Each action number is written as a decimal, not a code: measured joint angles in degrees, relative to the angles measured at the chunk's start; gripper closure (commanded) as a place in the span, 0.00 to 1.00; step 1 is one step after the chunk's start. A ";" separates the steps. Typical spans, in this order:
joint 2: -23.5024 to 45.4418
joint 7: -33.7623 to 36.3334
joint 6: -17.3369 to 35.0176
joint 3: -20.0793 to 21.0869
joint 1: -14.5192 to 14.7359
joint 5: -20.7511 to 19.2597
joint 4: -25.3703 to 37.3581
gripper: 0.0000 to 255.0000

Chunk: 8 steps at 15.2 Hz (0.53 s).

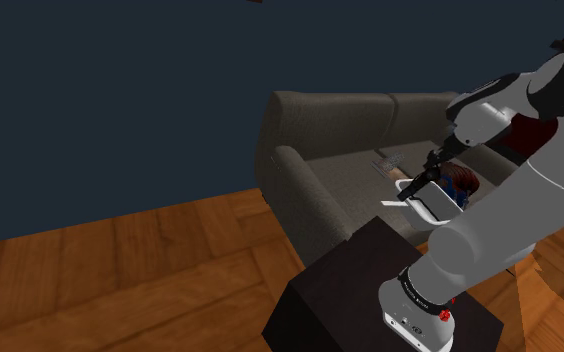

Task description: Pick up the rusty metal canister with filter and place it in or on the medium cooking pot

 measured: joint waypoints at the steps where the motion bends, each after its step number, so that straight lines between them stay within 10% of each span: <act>1: 0.98 -1.28 2.75 -0.01 -0.14 1.37 -0.22 1.00; 8: 1.28 -1.33 4.77 0.21 -0.19 1.42 -0.68 1.00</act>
